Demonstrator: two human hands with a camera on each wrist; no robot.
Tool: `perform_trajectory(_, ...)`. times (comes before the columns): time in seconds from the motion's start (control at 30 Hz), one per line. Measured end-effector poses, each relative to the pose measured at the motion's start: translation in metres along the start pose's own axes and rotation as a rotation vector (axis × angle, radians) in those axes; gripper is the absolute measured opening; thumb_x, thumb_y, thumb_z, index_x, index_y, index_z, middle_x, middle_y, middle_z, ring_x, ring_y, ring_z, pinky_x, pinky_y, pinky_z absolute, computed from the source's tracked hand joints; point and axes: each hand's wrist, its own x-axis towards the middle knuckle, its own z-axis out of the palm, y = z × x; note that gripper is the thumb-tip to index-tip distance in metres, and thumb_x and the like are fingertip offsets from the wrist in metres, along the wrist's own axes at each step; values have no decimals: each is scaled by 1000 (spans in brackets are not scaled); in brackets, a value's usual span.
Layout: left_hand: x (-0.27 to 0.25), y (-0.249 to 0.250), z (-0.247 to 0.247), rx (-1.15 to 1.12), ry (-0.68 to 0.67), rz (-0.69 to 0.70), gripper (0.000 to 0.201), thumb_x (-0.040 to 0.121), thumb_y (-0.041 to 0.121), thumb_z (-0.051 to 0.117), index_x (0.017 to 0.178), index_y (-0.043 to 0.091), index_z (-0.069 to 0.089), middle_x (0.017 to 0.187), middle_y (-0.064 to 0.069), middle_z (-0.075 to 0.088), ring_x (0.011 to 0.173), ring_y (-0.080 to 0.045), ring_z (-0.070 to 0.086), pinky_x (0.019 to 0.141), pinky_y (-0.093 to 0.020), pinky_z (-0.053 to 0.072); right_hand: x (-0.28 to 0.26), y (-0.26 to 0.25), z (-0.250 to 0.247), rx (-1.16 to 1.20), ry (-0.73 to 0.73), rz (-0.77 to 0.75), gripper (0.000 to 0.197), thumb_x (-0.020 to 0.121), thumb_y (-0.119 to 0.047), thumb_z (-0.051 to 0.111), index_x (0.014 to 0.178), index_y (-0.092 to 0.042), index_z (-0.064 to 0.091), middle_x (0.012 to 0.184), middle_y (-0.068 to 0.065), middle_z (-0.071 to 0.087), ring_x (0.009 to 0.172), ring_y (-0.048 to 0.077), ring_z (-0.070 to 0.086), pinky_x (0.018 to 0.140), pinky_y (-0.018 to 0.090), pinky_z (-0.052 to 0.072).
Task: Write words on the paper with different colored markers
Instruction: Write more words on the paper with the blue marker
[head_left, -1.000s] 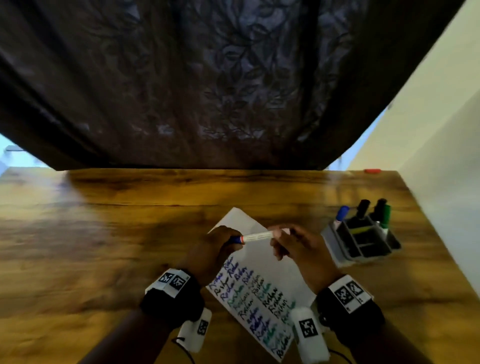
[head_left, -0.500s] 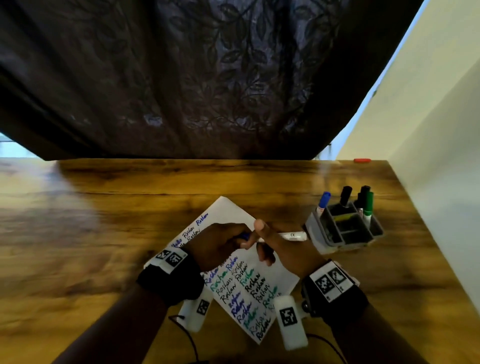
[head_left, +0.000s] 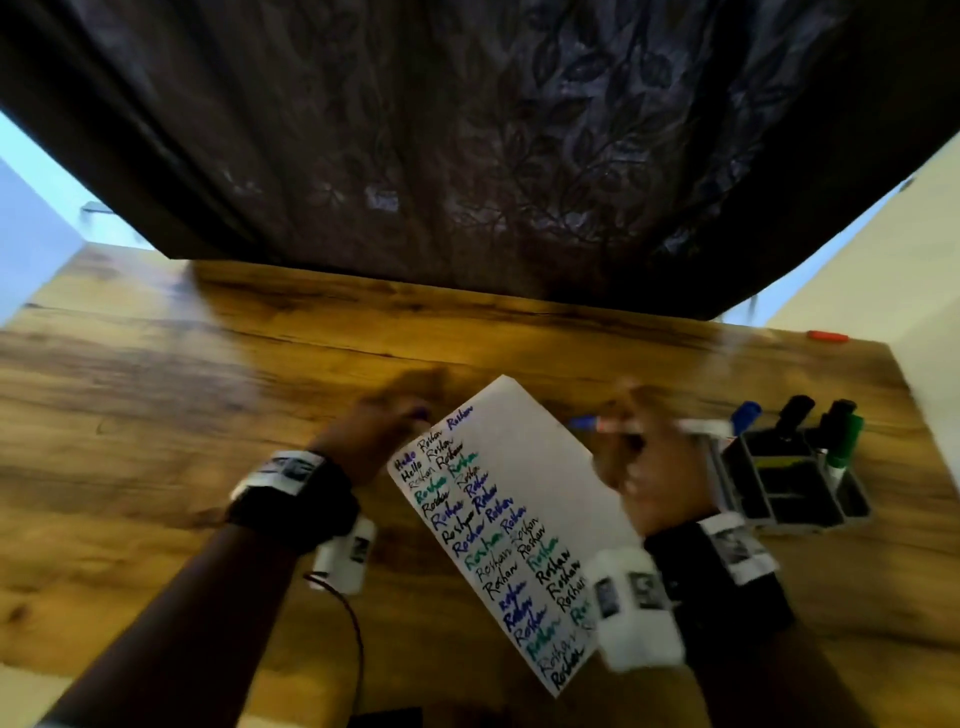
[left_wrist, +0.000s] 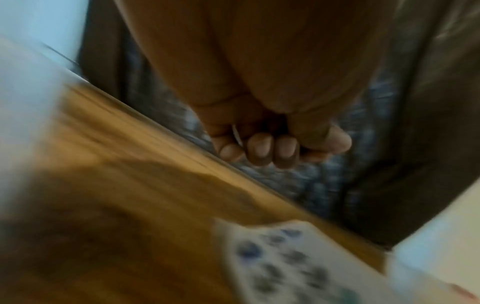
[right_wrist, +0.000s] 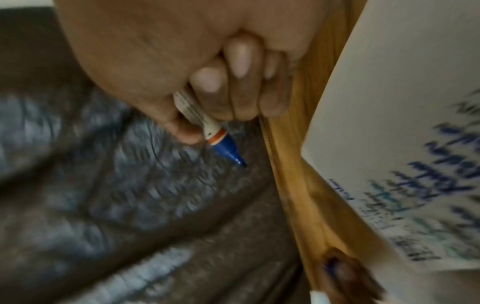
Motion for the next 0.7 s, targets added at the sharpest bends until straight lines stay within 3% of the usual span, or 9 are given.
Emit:
perform_trajectory(0.1,-10,-51,-37,149,132,-184,19,98,41,45,101,25,53,90,-5,61,85,-26,60,76,-37,46,20,-17,-26,26,28,-65,45,97,-45,49,63,-16,58,40,-2,37,29,9,27,41,21,13)
perform_trajectory(0.23,4,-50,-16,91,49,-218,21,92,50,50,96,31,43,90,1,54,80,-26,59,68,-39,50,40,28,-4,-103,-26,-88,36,93,-39,54,77,-11,69,53,4,52,39,16,39,45,25,35)
perform_trajectory(0.3,14,-48,6,205,16,-228,49,77,73,49,97,28,42,102,1,48,99,-26,53,84,-42,46,47,54,17,-271,-102,-69,27,98,-28,49,95,-14,72,61,9,56,53,20,48,57,33,43)
perform_trajectory(0.37,18,-45,20,222,19,-260,71,66,84,44,105,25,43,111,0,42,117,-25,41,100,-46,31,50,70,33,-426,-171,-76,16,97,-16,51,104,-16,66,67,11,62,63,22,57,66,35,50)
perform_trajectory(0.43,20,-42,25,203,8,-325,79,71,76,57,123,19,40,130,-8,37,131,-27,30,106,-47,23,57,83,43,-522,-220,-110,10,92,-16,60,101,-17,61,73,8,72,72,19,68,72,34,56)
perform_trajectory(0.5,23,-40,26,255,8,-321,79,73,66,65,126,15,38,139,-9,31,135,-28,25,106,-47,22,63,95,46,-626,-242,-157,12,86,-21,66,97,-19,62,78,5,74,78,19,72,73,38,59)
perform_trajectory(0.53,25,-42,26,259,7,-316,77,73,65,66,124,15,38,138,-9,31,134,-28,26,106,-47,22,66,100,46,-677,-237,-179,13,84,-20,68,95,-20,63,79,3,75,78,18,72,70,38,60)
perform_trajectory(0.63,28,-49,26,251,19,-297,65,70,66,68,107,22,39,117,-2,34,123,-25,32,101,-46,26,72,111,45,-718,-199,-256,8,83,-12,71,91,-14,67,79,-6,73,73,3,69,60,19,54)
perform_trajectory(0.7,28,-53,28,252,29,-286,63,68,68,67,101,25,36,110,4,30,117,-23,34,97,-44,27,72,114,44,-714,-171,-289,8,81,-15,69,88,-11,67,79,-11,71,71,-1,67,58,12,49)
